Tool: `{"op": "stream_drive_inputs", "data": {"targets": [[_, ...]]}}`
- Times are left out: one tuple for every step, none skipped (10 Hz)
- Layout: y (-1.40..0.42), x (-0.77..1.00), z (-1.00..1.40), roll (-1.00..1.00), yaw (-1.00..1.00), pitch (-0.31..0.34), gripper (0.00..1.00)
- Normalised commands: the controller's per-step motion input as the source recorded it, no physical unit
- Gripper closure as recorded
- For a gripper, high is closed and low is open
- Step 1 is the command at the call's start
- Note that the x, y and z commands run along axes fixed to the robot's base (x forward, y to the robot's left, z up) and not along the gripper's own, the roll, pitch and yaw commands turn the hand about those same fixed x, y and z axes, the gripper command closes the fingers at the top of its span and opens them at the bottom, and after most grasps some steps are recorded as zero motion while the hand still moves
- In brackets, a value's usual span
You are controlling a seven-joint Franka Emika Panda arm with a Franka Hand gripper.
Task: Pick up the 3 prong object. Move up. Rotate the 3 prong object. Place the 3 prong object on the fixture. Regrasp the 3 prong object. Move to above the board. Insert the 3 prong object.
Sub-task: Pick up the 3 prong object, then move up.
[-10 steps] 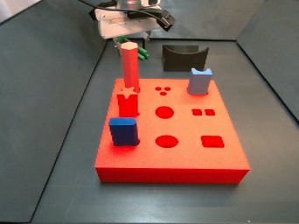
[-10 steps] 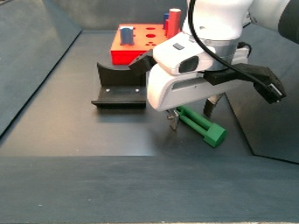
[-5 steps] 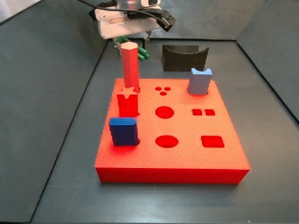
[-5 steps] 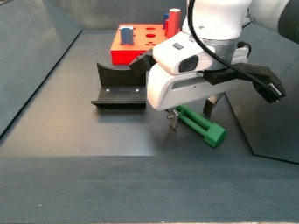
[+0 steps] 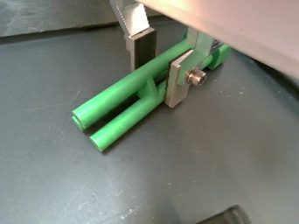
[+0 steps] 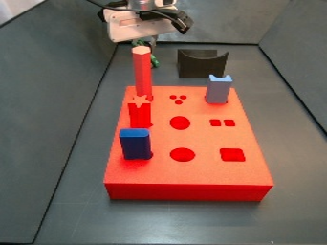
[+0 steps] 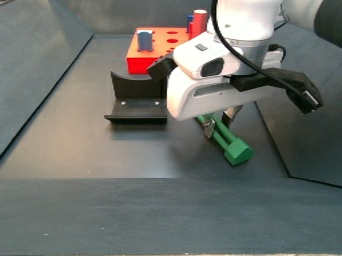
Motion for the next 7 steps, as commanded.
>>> {"op": "stream_drive_inputs", "data": {"targets": [[0.0, 0.0, 0.0, 0.0, 0.0, 0.0, 1.0], [0.0, 0.0, 0.0, 0.0, 0.0, 0.0, 1.0], [0.0, 0.0, 0.0, 0.0, 0.0, 0.0, 1.0], [0.0, 0.0, 0.0, 0.0, 0.0, 0.0, 1.0], [0.0, 0.0, 0.0, 0.0, 0.0, 0.0, 1.0], [0.0, 0.0, 0.0, 0.0, 0.0, 0.0, 1.0], [0.0, 0.0, 0.83, 0.0, 0.0, 0.0, 1.0]]}}
